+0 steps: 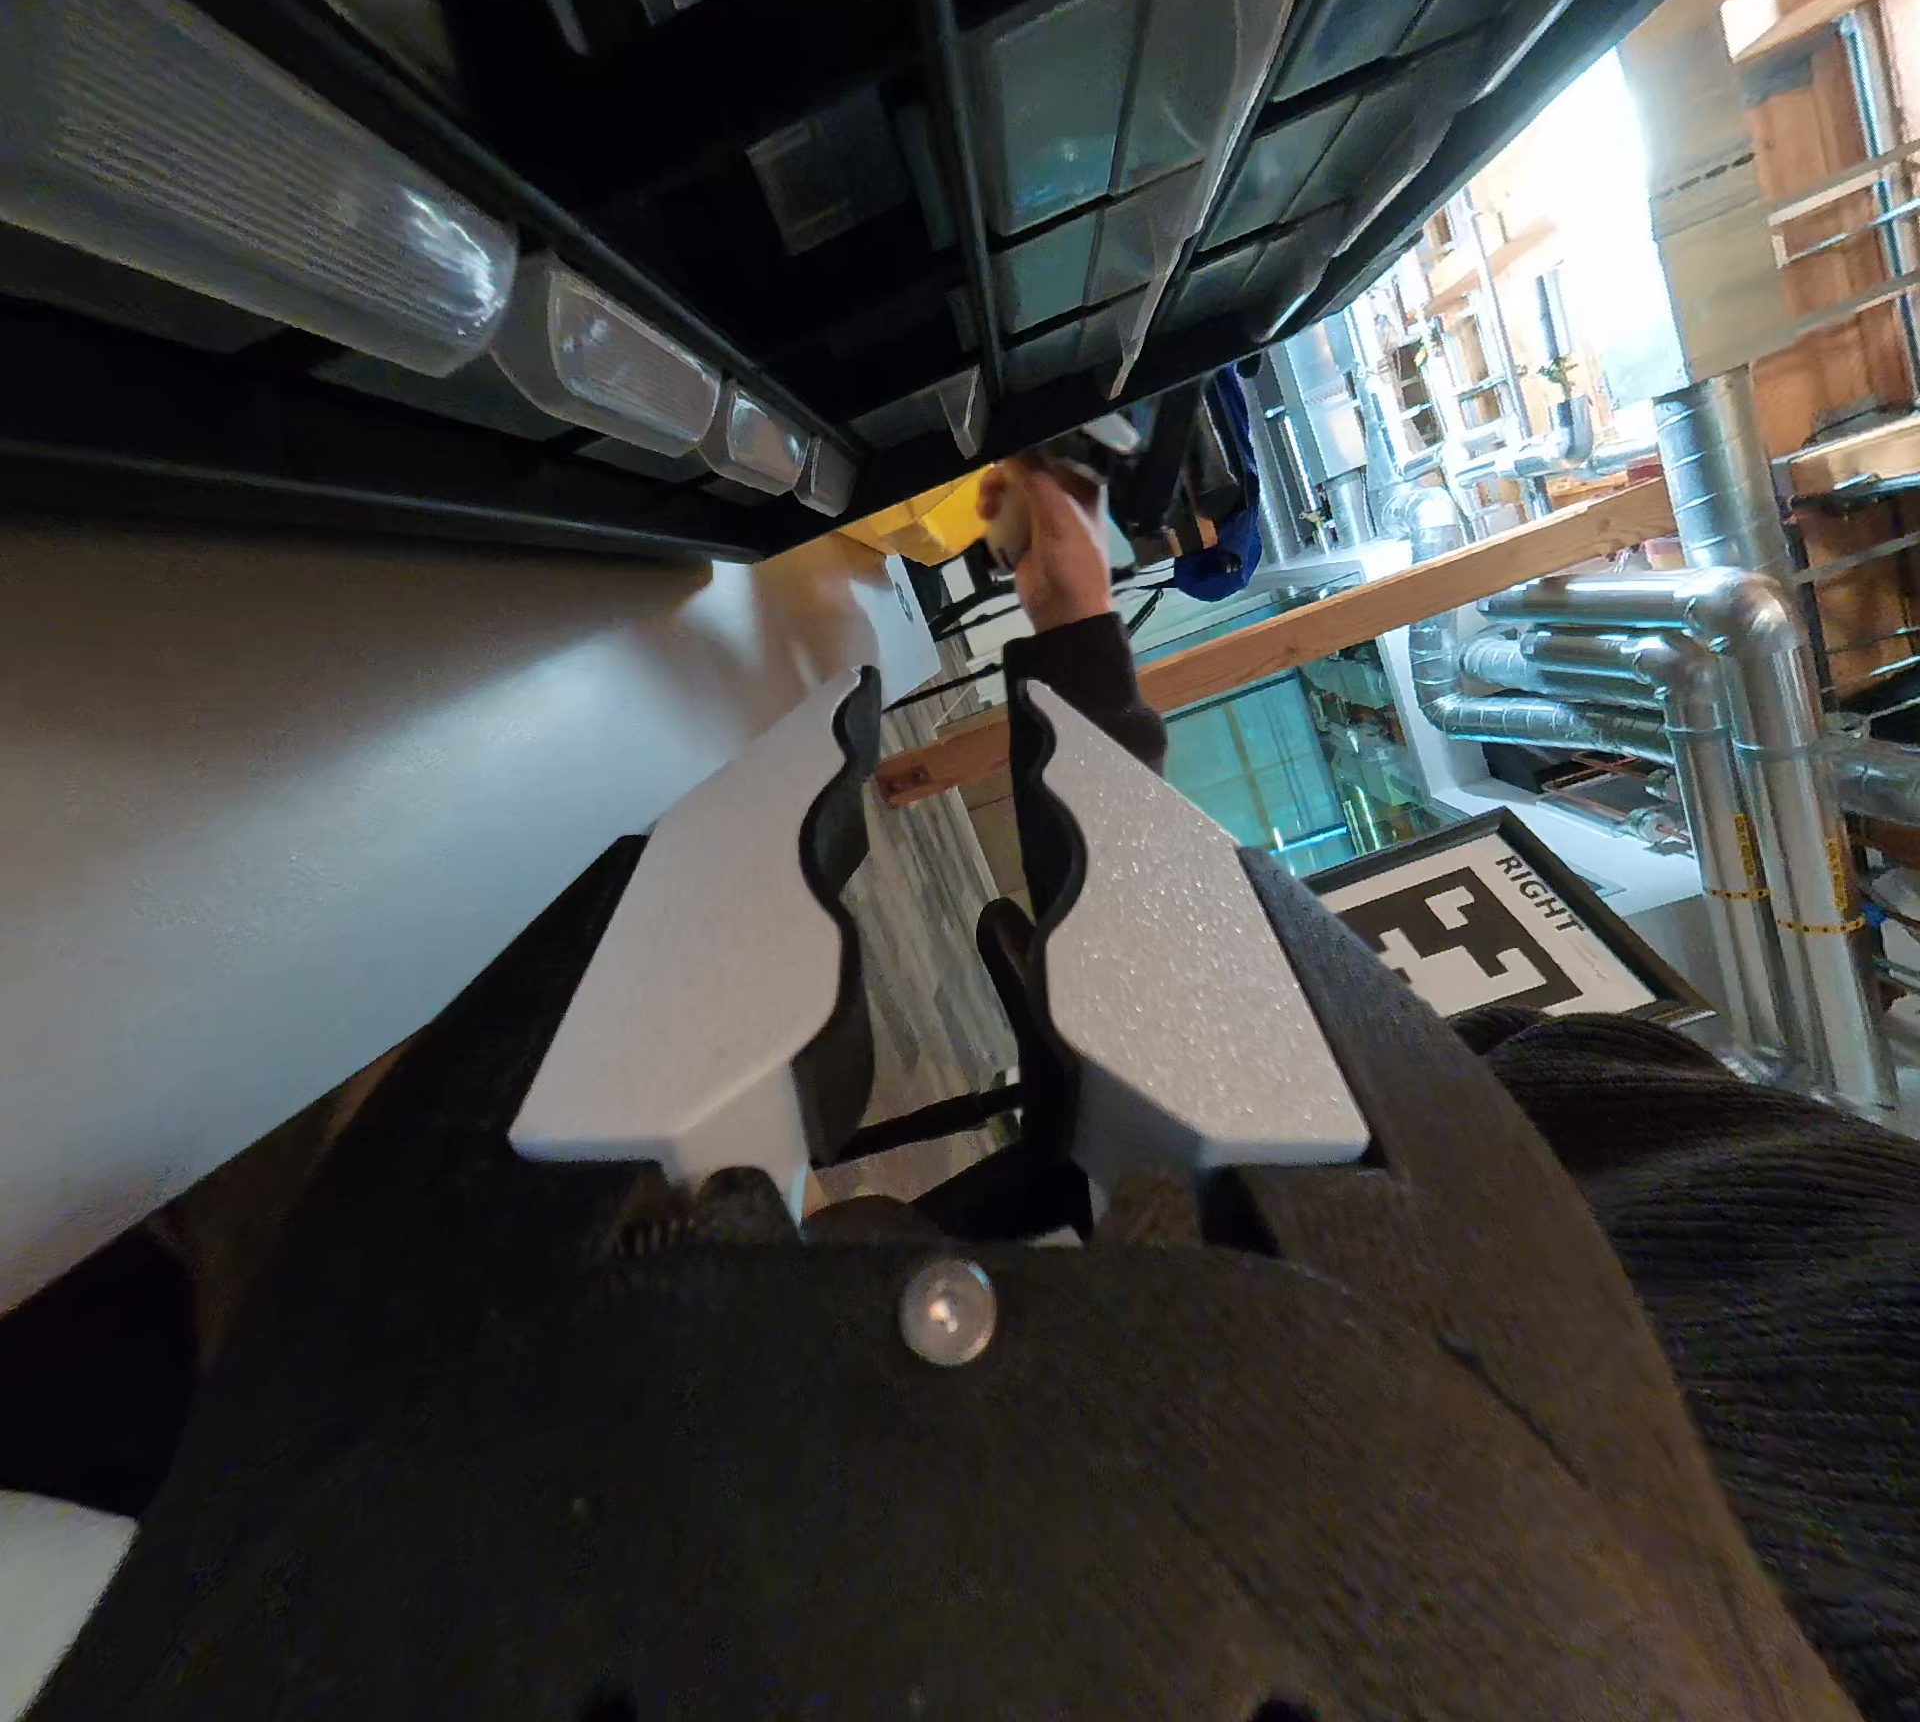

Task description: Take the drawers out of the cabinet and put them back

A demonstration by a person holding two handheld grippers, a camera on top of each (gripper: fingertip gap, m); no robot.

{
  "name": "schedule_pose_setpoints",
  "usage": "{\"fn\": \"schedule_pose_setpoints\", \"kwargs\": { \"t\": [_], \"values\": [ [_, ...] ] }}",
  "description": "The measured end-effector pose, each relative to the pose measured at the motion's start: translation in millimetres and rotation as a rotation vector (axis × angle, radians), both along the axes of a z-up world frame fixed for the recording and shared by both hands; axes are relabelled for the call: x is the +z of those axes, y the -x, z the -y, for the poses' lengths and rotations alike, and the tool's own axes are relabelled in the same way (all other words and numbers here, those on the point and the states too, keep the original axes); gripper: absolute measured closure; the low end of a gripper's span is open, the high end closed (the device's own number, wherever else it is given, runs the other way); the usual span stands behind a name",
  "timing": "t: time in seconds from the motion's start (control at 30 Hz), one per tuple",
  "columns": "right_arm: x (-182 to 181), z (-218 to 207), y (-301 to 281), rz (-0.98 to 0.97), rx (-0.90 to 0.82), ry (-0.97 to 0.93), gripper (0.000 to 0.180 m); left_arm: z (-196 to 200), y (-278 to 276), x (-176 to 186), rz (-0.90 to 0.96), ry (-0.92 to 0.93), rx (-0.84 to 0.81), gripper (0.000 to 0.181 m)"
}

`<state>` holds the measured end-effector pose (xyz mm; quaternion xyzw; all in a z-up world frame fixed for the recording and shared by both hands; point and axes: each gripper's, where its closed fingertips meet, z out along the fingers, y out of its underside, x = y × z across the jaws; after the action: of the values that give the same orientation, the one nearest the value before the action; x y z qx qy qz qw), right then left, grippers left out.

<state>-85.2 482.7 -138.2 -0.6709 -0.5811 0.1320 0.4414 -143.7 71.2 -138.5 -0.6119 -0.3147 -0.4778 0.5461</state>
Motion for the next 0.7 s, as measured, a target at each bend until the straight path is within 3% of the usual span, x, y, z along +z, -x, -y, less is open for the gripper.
{"fn": "schedule_pose_setpoints", "kwargs": {
  "t": [0.03,0.17,0.2,0.27,0.33,0.5,0.6,0.7],
  "values": [
    [18,0,-5,-0.061,-0.02,-0.005,0.124,-1,-2,-1,-0.012,0.004,-0.007,0.158],
    [96,36,-24,-0.375,-0.018,-0.01,0.136,-4,-8,-7,-0.087,0.033,-0.036,0.158],
    [122,54,-30,-0.498,0.01,-0.06,0.142,-5,-9,-11,-0.117,0.055,-0.042,0.157],
    [169,100,-50,-0.771,0.082,-0.19,0.172,-8,-10,-22,-0.181,0.101,-0.056,0.154],
    [189,153,-66,-0.966,0.184,-0.285,0.18,-12,-8,-26,-0.22,0.117,-0.038,0.152],
    [130,224,-43,-0.837,0.228,-0.342,0.178,-23,-12,-28,-0.413,0.115,-0.002,0.141],
    [96,256,-23,-0.812,0.298,-0.216,0.173,-35,-22,-21,-0.554,0.088,0.002,0.136],
    [75,265,-6,-0.738,0.319,-0.098,0.163,-51,-25,5,-0.541,-0.009,0.047,0.136]
  ]
}}
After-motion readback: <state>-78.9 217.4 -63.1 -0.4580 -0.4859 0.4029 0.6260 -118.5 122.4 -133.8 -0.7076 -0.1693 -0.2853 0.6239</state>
